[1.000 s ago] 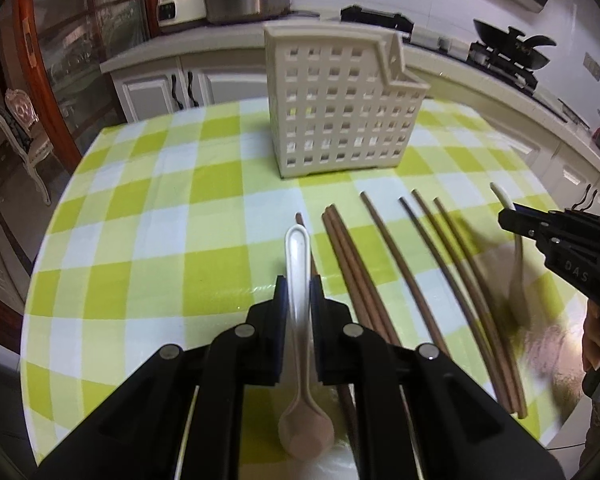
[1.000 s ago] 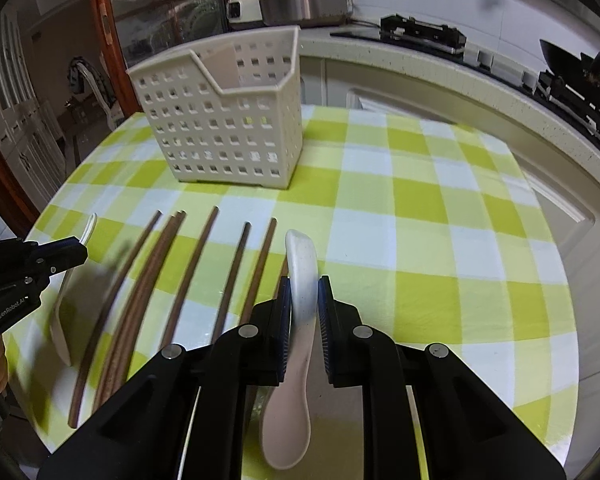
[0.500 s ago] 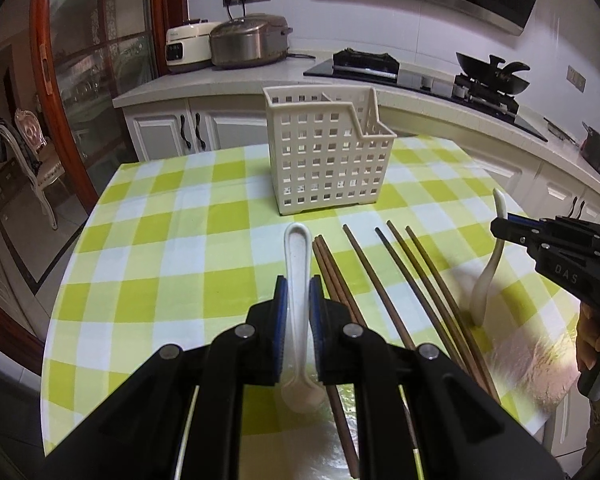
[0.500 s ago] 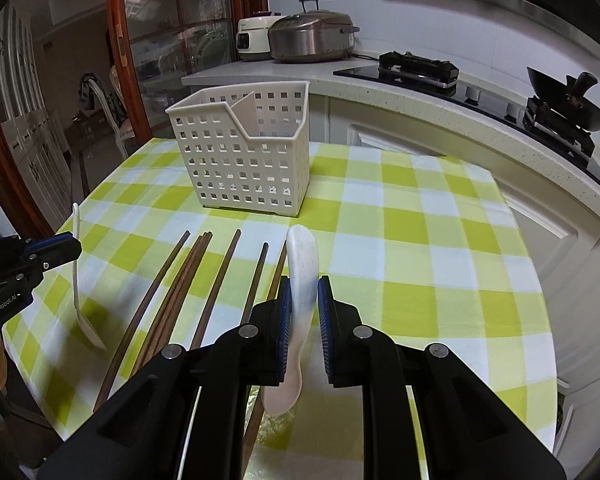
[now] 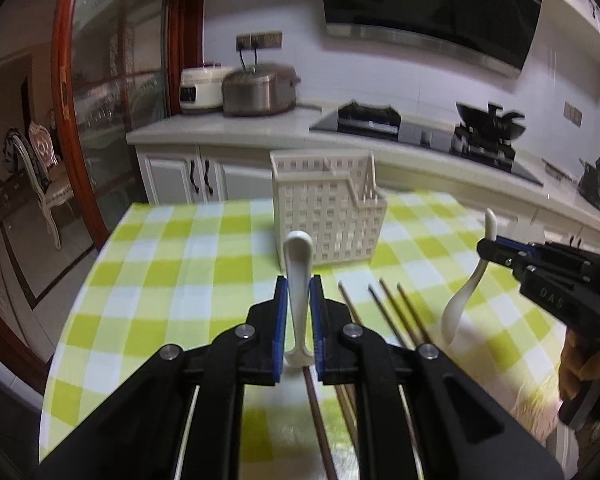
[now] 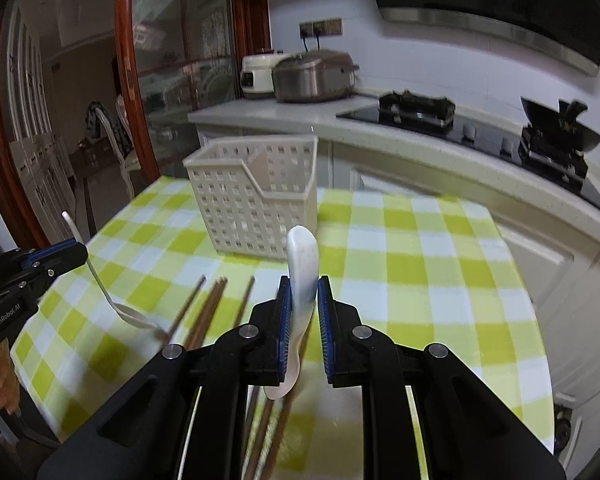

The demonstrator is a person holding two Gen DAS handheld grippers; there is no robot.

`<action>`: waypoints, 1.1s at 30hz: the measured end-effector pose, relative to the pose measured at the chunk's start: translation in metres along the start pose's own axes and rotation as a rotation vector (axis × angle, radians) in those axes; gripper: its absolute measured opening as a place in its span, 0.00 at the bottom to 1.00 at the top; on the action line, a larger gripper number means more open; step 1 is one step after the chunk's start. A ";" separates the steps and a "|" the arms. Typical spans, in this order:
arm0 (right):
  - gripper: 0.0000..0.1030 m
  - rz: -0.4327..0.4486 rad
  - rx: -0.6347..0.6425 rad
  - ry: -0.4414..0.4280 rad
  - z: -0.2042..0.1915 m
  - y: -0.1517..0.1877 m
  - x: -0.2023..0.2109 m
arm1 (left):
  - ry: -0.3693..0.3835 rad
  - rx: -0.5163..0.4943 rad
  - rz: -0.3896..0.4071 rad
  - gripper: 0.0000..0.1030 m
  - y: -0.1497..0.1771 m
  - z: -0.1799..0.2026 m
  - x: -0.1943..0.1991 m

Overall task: Organize utensils
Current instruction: 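Lift the spoon with the right gripper and carry it over the white caddy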

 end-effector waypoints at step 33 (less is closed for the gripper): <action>0.15 0.267 -0.069 -0.083 0.032 -0.110 -0.134 | 0.004 0.065 0.097 0.11 -0.134 0.025 -0.141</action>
Point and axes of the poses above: each gripper's, at about its wrist camera, not at the fingertips, and x roughly against the way its jaws point, z to its right, y to its underside, the point moved 1 cm from there along -x, roughly the way its jaws point, and after that the axes turned 12 degrees about x, right-handed, at the moved point
